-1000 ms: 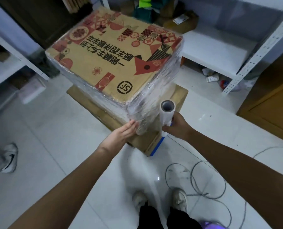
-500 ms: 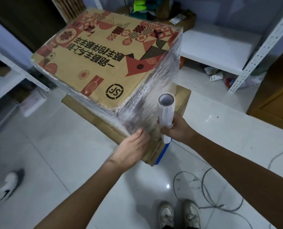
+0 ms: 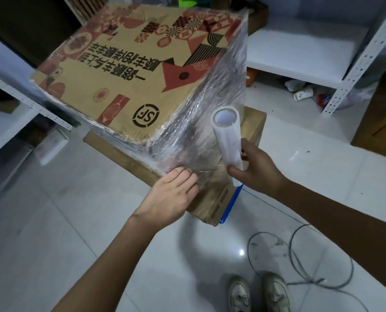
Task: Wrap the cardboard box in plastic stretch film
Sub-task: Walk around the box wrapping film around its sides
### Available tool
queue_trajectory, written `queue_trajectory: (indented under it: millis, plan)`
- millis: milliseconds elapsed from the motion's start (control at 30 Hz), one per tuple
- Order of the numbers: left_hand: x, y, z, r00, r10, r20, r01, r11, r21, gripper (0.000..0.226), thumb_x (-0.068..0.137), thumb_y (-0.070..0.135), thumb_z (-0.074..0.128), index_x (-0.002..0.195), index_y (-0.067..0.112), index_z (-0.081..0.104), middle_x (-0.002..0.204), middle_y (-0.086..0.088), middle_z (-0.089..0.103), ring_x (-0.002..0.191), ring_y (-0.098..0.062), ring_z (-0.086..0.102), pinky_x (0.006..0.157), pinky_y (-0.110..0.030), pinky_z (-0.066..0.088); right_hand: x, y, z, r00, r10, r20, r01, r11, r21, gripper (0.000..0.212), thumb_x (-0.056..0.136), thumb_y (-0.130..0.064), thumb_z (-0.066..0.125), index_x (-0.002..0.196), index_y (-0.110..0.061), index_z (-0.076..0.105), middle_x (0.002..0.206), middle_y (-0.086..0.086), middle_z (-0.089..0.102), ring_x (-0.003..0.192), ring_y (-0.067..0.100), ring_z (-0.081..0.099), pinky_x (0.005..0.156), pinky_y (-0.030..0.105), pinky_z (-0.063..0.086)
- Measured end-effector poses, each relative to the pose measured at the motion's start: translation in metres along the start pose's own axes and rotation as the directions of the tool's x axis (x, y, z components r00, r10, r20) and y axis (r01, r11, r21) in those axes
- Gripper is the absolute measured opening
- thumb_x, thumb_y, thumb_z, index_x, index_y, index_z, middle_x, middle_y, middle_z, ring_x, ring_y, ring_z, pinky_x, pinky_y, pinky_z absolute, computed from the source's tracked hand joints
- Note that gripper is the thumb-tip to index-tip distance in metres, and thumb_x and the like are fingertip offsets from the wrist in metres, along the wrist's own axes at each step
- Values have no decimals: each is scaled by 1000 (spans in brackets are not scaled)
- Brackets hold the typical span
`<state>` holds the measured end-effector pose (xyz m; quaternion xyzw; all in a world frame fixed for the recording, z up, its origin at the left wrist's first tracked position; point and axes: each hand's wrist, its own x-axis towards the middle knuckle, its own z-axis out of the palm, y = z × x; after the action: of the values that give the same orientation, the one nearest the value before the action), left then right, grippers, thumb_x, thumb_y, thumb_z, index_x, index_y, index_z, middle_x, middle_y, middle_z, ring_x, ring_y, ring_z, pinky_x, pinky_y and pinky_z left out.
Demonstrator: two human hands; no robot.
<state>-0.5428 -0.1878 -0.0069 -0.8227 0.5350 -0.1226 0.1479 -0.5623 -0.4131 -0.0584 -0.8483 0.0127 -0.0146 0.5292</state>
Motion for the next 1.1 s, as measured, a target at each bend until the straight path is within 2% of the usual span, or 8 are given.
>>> queue_trajectory:
  millis: [100, 333, 533, 633, 833, 933, 1033, 1100]
  plan:
    - [1, 6, -1, 999, -40, 30, 40, 999, 14, 27, 82, 6, 40, 86, 8, 66, 95, -11, 64, 94, -29, 61, 97, -36, 37, 3, -6, 7, 998, 7, 69, -5, 999, -37, 51, 78, -24, 70, 116, -17, 37, 104, 6, 54, 92, 27, 57, 71, 38, 49]
    - [-2, -5, -8, 996, 42, 82, -34, 995, -99, 30, 83, 15, 42, 92, 6, 69, 102, -12, 65, 100, -30, 61, 103, -39, 33, 21, -10, -8, 996, -51, 69, 48, 998, 34, 56, 69, -24, 82, 112, -4, 53, 105, 12, 58, 96, 26, 58, 80, 42, 51]
    - [-4, -15, -10, 987, 125, 102, -121, 992, -42, 38, 86, 10, 37, 101, 4, 71, 111, -12, 67, 106, -28, 62, 101, -42, 40, 29, -6, -30, 981, -45, 188, 48, 999, -10, 56, 60, -32, 86, 106, -23, 56, 97, -9, 62, 88, -1, 57, 73, 11, 46]
    - [-2, -16, -8, 990, 106, 90, -105, 994, -14, 37, 89, 8, 36, 101, 2, 70, 111, -14, 66, 106, -29, 62, 102, -42, 40, 37, -4, -41, 973, -25, 228, 37, 998, -50, 53, 62, -32, 86, 102, -34, 51, 91, -25, 57, 85, -5, 57, 73, 11, 46]
    - [2, -12, -4, 987, 87, 137, -97, 993, 74, 32, 88, 6, 40, 100, -1, 69, 112, -16, 65, 106, -32, 61, 103, -42, 40, 55, 0, -56, 952, -51, 301, 72, 996, -59, 61, 71, -21, 81, 114, -30, 39, 97, -29, 48, 91, -19, 50, 70, 1, 43]
    - [9, 4, -2, 980, 49, 191, -76, 987, 140, 36, 84, 6, 36, 96, -1, 70, 103, -17, 66, 101, -32, 62, 102, -45, 39, 64, 4, -56, 947, -80, 310, 102, 993, -55, 61, 73, -11, 78, 119, -21, 39, 100, -22, 45, 91, -6, 50, 70, 0, 40]
    - [25, 28, 15, 904, 199, 379, -325, 895, 305, 43, 88, 19, 39, 121, 0, 59, 122, -21, 56, 119, -36, 48, 108, -51, 20, 73, 7, -57, 944, -130, 303, 159, 985, -72, 71, 72, -7, 77, 130, -6, 36, 111, -3, 45, 95, 3, 43, 76, 0, 39]
    - [39, 36, 36, 803, 245, 543, -487, 795, 361, 63, 95, 32, 34, 143, -7, 22, 147, -28, 26, 137, -43, 18, 110, -57, -1, 77, 8, -59, 940, -143, 310, 177, 981, -83, 79, 72, -9, 78, 135, -5, 32, 115, -2, 44, 98, 0, 39, 79, 1, 38]
